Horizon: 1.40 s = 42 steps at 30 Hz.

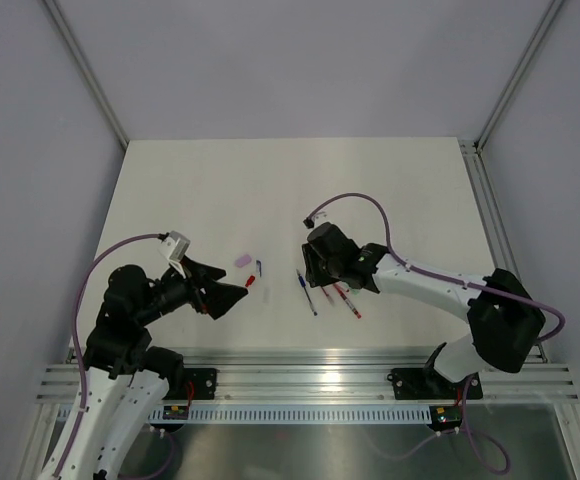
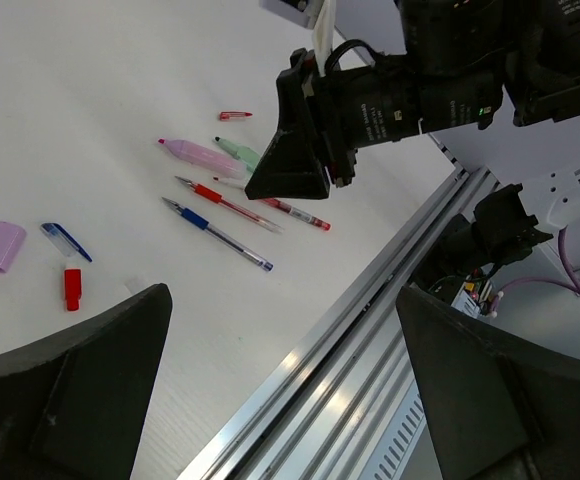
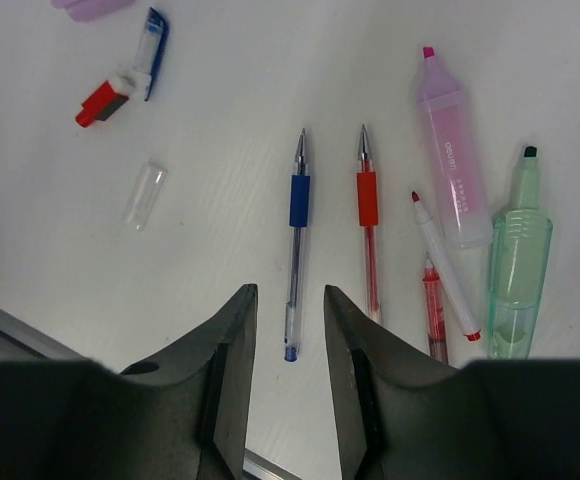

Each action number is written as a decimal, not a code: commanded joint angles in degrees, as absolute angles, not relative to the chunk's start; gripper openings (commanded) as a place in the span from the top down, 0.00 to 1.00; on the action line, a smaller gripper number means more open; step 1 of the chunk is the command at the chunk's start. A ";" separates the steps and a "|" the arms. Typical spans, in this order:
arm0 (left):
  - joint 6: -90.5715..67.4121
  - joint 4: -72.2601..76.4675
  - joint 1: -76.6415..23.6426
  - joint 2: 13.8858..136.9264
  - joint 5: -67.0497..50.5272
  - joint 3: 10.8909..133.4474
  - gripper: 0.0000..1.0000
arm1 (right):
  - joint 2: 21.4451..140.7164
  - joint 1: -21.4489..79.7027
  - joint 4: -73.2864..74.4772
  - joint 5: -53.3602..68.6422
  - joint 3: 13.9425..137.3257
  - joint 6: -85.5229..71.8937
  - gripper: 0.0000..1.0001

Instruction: Insert the pens into the pen caps

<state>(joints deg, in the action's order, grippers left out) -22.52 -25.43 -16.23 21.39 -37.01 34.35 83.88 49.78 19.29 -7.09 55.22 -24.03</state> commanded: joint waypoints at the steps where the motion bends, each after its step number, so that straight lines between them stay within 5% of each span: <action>1: -22.85 -24.17 -16.26 20.66 -34.37 34.54 0.01 | 88.05 50.80 20.65 -11.25 58.53 -24.96 0.61; 26: -22.85 -24.08 -16.17 21.71 -34.36 34.37 0.04 | 107.31 52.38 20.92 -14.76 68.99 -24.26 0.62; 32: -22.76 -24.08 -16.17 21.53 -34.28 34.37 0.07 | 109.34 52.38 21.09 -14.76 68.91 -25.05 0.73; 33: -22.85 -24.00 -16.17 21.62 -34.45 34.37 0.08 | 109.51 52.38 21.18 -15.03 68.91 -25.05 0.83; 37: -22.85 -23.91 -16.17 21.09 -34.37 34.28 0.12 | 108.55 52.47 21.10 -15.12 68.73 -25.49 0.98; 42: -23.03 -23.56 -16.26 21.97 -35.15 34.19 0.17 | 99.09 52.47 18.64 -17.22 68.20 -25.84 1.00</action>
